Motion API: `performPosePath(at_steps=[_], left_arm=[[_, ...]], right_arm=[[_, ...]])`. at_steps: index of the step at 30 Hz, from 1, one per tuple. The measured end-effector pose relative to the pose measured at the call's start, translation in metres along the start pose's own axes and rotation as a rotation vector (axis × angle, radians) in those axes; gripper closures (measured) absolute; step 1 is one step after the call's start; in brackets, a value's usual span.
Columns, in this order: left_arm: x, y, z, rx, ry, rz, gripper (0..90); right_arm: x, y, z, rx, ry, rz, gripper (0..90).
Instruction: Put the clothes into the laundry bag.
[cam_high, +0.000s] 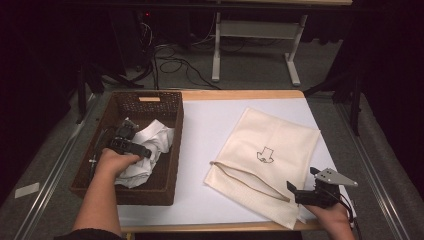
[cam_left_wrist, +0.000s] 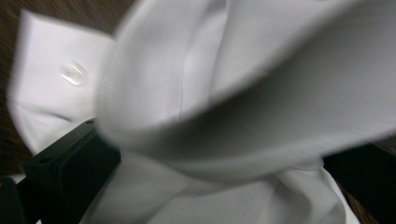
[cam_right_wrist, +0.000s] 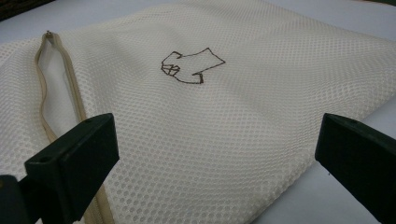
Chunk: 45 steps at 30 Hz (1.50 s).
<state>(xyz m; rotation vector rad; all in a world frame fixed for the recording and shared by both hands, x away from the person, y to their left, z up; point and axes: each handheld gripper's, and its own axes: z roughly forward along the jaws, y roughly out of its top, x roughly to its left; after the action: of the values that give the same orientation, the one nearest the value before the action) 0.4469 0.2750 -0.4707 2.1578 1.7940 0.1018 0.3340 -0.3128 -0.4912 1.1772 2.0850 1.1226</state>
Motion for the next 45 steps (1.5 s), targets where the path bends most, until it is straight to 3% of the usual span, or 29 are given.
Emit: performPosePath(at_steps=[2, 3, 7, 12, 14, 18, 20, 26, 31, 35, 42, 45], left_arm=[[-0.001, -0.001, 0.009, 0.070, -0.007, 0.008, 0.0], [-0.002, -0.001, 0.011, 0.078, -0.002, 0.008, 0.0], [-0.002, -0.001, 0.016, 0.082, 0.008, -0.006, 0.3], [-0.012, -0.003, 0.025, 0.112, 0.091, 0.072, 0.7], [-0.015, -0.004, 0.026, 0.113, 0.120, 0.084, 2.0], [-0.017, -0.005, 0.024, 0.101, 0.139, 0.104, 9.3], [-0.020, -0.006, 0.022, 0.085, 0.139, 0.121, 15.1], [-0.024, -0.006, 0.014, 0.057, 0.126, 0.137, 52.4], [-0.022, -0.006, 0.008, 0.042, 0.097, 0.118, 65.6], [-0.021, -0.007, -0.006, -0.012, 0.058, 0.103, 70.5], [-0.025, -0.016, -0.038, -0.258, 0.031, 0.068, 71.3], [-0.025, -0.023, -0.042, -0.381, -0.022, 0.037, 71.5]], right_arm=[[0.000, 0.000, 0.000, 0.001, 0.000, -0.004, 0.3], [0.000, 0.000, 0.000, 0.000, 0.000, -0.001, 0.3], [0.001, 0.000, 0.001, 0.002, 0.003, -0.005, 0.3], [0.001, -0.001, 0.001, 0.004, 0.003, -0.003, 0.3], [0.002, -0.001, 0.002, 0.007, 0.006, -0.004, 0.3], [0.002, 0.000, 0.001, 0.008, 0.006, -0.005, 0.3], [0.002, 0.000, 0.001, 0.008, 0.006, -0.004, 0.3], [0.002, 0.000, 0.001, 0.008, 0.004, -0.007, 0.3], [0.002, 0.001, 0.000, 0.002, 0.001, -0.007, 0.3], [0.001, 0.000, 0.001, 0.000, 0.002, -0.003, 0.3], [0.003, 0.001, 0.000, -0.006, 0.003, -0.009, 0.3], [0.004, 0.001, 0.000, -0.013, 0.004, -0.006, 0.3]])
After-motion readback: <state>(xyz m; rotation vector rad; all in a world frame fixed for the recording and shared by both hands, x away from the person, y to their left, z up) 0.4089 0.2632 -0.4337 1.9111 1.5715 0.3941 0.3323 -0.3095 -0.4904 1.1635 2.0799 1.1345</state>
